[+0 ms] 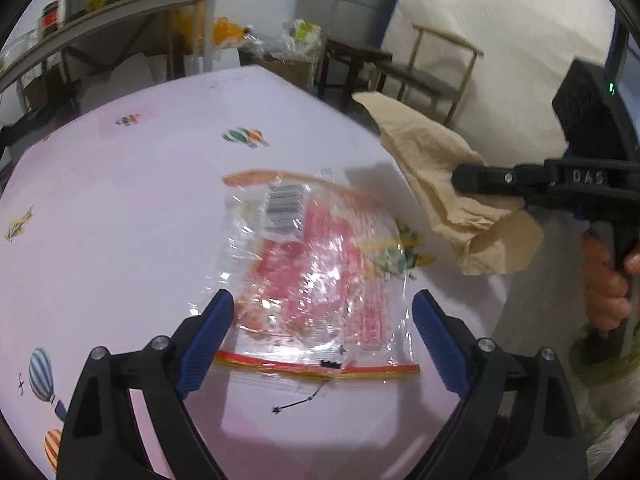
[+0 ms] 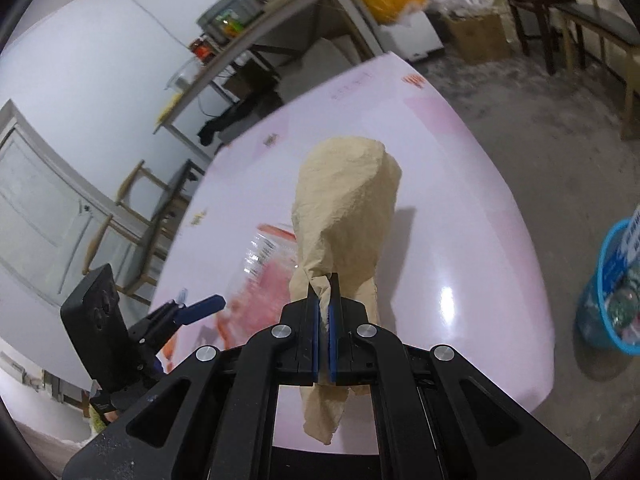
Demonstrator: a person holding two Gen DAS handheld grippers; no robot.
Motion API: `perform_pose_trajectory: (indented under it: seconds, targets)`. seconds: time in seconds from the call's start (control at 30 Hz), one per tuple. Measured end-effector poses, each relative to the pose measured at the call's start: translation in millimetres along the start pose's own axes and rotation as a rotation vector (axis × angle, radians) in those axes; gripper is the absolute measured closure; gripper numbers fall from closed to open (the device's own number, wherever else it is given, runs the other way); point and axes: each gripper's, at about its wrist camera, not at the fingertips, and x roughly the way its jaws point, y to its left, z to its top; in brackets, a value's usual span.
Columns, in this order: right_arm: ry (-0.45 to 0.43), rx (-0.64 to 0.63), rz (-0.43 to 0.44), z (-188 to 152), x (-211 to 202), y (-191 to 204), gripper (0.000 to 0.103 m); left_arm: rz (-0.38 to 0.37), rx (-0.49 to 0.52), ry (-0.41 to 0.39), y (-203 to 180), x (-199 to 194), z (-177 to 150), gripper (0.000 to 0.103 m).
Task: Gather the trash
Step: 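Grasp the clear bag with red contents with the left tool while the right tool holds the cloth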
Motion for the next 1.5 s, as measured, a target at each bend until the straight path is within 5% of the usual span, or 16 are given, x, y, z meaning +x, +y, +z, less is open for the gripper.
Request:
perform_pose_trajectory:
  seconds: [0.27,0.47,0.87,1.03,1.5]
  targets:
    - [0.008,-0.001,-0.004,-2.7,5.5,-6.9,0.1,0.067,0.064,0.047,-9.3,16.9,-2.5,0.015]
    - [0.001,0.023,0.017,-8.9,-1.6,-16.2,0.1,0.107,0.079,0.052,-11.4,20.7,5.9,0.024]
    - [-0.026,0.005,0.0,-12.4,-8.9,-18.0,0.1,0.141,0.063,0.031,-2.0,14.3,4.3,0.061]
    - [-0.036,-0.017,-0.032,-13.9,-12.4,-14.5,0.1,0.129,0.084,0.015,-8.9,15.5,4.0,0.087]
    - [-0.043,-0.074,-0.046,-10.5,-12.7,-1.4,0.1,0.074,-0.051,-0.115,11.3,-28.8,3.4,0.099]
